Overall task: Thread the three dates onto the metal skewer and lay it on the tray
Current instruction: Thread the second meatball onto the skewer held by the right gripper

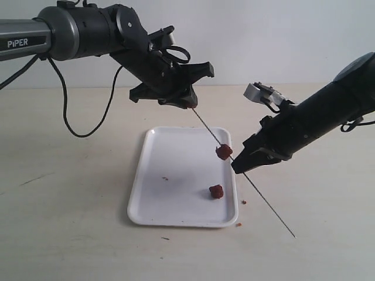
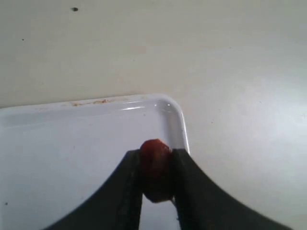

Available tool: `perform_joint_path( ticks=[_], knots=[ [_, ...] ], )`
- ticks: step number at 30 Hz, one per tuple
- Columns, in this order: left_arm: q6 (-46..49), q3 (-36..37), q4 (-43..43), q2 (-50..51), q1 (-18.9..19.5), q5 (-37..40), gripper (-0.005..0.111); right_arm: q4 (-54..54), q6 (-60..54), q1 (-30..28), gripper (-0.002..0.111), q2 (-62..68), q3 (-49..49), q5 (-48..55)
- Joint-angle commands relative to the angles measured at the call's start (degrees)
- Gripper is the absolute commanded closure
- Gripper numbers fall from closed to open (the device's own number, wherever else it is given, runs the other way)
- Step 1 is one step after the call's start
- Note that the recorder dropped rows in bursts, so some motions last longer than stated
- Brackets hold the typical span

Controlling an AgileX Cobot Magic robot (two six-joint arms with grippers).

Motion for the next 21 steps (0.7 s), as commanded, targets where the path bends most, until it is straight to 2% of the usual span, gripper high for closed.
perform_joint_path(
  ticks=[1, 11, 21],
  knots=[
    [0.17, -0.27, -0.45, -0.63, -0.47, -0.43, 0.084, 3.26, -0.63, -0.09, 0.108, -0.05, -0.10, -2.48],
    [0.17, -0.27, -1.34, -0.63, -0.68, 0.14, 0.084, 9.92, -5.82, -0.09, 0.108, -0.05, -0.10, -2.26],
    [0.42, -0.27, -1.86, -0.63, -0.77, 2.60, 0.084, 21.37, -13.84, -0.09, 0.108, 1.38, -0.10, -2.93]
  ],
)
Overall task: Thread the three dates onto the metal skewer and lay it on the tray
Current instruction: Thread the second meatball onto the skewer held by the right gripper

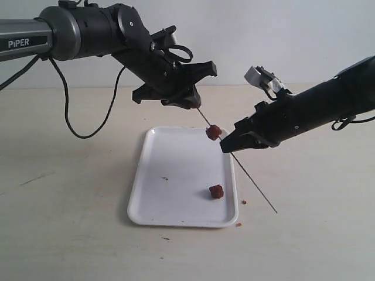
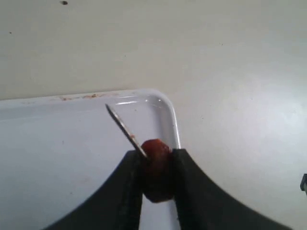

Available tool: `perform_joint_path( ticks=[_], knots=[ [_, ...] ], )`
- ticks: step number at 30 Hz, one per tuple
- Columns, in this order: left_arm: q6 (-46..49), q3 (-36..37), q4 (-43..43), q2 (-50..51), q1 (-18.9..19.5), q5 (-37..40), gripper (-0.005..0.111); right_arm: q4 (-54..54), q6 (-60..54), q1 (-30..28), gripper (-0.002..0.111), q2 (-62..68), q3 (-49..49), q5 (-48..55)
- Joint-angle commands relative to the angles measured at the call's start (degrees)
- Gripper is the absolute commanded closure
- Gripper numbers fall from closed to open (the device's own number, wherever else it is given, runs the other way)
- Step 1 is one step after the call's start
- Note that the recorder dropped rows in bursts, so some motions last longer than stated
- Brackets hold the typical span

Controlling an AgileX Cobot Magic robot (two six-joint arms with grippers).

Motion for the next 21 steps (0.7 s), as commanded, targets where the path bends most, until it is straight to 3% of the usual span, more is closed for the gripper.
perform_joint_path(
  ticks=[1, 10, 21],
  knots=[
    [0.42, -0.27, -0.40, -0.63, -0.36, 2.59, 0.084, 8.42, -6.09, -0.09, 0.108, 1.21, -0.10, -0.81],
    [0.42, -0.27, -0.40, -0.63, -0.36, 2.85, 0.084, 18.17, -13.04, -0.09, 0.108, 5.10, -0.10, 0.54],
    [0.42, -0.27, -0.40, -0.63, -0.36, 2.85, 0.084, 22.22, -17.30, 0.29, 0.108, 6.44, -0.19, 1.67]
  ],
)
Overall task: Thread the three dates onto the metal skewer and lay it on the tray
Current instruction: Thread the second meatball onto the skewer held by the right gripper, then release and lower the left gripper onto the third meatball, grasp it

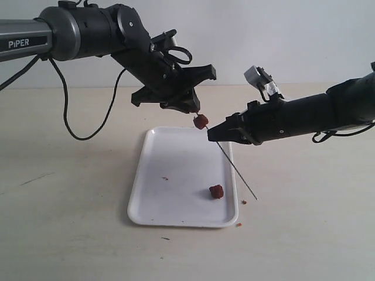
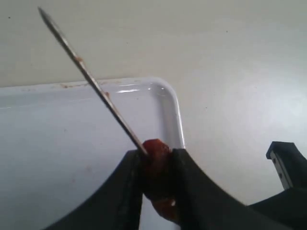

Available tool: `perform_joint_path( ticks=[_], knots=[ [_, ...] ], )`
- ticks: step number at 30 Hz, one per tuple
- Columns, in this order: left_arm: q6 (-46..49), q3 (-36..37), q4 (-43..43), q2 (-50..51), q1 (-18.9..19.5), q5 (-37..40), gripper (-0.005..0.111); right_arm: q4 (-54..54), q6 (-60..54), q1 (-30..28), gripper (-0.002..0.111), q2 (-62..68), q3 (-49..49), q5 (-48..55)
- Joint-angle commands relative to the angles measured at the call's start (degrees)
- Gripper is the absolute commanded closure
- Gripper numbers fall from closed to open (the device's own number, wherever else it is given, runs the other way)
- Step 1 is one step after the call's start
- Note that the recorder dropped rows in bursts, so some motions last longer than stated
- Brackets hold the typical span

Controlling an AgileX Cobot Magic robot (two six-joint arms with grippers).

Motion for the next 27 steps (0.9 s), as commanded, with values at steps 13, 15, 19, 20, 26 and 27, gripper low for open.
perform_joint_path(
  ticks=[13, 15, 19, 20, 26, 27],
  knots=[
    [0.06, -0.27, -0.18, -0.63, -0.36, -0.67, 0.052, 2.40, -2.57, 1.54, 0.108, -0.02, -0.19, -3.06],
    [0.06, -0.27, -0.08, -0.63, -0.36, -0.79, 0.052, 2.19, -2.57, 1.54, 0.108, -0.02, -0.19, -3.05],
    [0.06, -0.27, 0.05, -0.63, -0.36, -1.87, 0.052, 1.15, -2.10, 1.54, 0.108, -0.02, -0.19, -4.18],
    [0.17, -0.27, 0.18, -0.63, -0.36, -1.96, 0.052, 0.89, -1.47, 1.54, 0.108, -0.02, -0.19, -4.67],
    [0.19, -0.27, 1.63, -0.63, -0.36, -1.99, 0.052, 0.69, -0.96, 1.54, 0.108, -0.02, -0.19, -5.11],
    [0.19, -0.27, 1.90, -0.63, -0.36, -1.81, 0.052, 0.69, -0.96, 1.54, 0.108, -0.02, -0.19, -5.36]
  ],
)
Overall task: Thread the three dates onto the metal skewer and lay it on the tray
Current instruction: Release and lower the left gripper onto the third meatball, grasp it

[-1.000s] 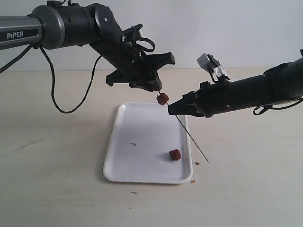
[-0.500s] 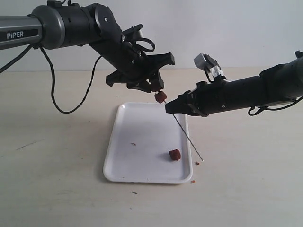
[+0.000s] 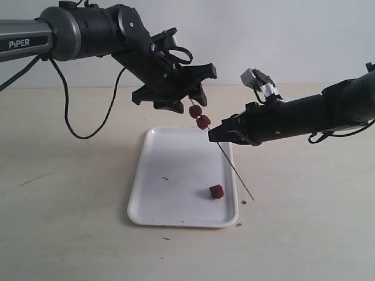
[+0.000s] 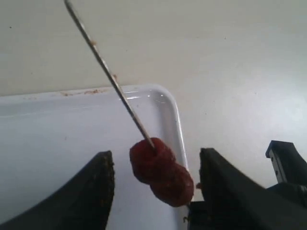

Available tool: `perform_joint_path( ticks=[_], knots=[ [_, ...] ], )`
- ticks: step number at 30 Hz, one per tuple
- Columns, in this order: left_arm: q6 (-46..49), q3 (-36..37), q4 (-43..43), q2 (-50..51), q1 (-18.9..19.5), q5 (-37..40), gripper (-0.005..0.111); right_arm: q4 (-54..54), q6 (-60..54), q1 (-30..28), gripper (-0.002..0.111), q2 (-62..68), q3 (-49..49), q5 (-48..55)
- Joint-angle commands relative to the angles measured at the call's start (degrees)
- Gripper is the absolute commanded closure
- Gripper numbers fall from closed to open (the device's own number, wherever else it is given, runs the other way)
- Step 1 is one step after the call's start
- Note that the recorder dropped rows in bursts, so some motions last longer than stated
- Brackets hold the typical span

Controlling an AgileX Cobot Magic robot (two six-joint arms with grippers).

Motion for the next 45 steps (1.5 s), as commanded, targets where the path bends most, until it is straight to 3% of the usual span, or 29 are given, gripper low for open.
perform_joint_path(
  ticks=[1, 7, 16, 20, 24, 29, 36, 45],
  knots=[
    [0.19, -0.27, 1.57, -0.63, -0.36, -0.29, 0.052, -0.16, 0.00, 0.15, 0.108, -0.10, -0.19, -0.49],
    [1.77, -0.27, 2.54, -0.63, -0.36, 3.39, 0.052, -1.28, 3.97, -0.26, 0.108, -0.79, -0.73, -7.01],
    [15.72, -0.27, 2.43, -0.63, -0.95, 13.59, 0.052, -21.17, 23.56, -3.49, 0.108, -5.92, -3.47, -13.36],
    [16.04, -0.27, 1.65, -0.63, -2.83, 14.03, 0.052, -26.05, 28.68, -6.49, 0.108, -7.75, -3.47, -13.25],
    [10.03, -0.27, 2.97, -0.63, -6.13, 13.77, 0.052, -27.04, 30.08, -7.89, 0.108, -7.96, -3.47, -13.10],
    [2.62, -0.27, 11.27, -0.15, -11.35, 13.77, 0.052, -26.94, 30.08, -7.89, 0.108, -7.96, -3.47, -12.71],
    [-8.57, 3.44, 20.90, -0.18, -17.56, 8.89, 0.061, -26.94, 29.97, -7.89, 0.108, -7.96, -3.47, -10.47],
    [-21.74, 11.69, 26.05, -0.64, -18.33, 3.89, 0.050, -26.94, 29.97, -7.89, 0.108, -7.96, -3.47, -7.92]
  ],
)
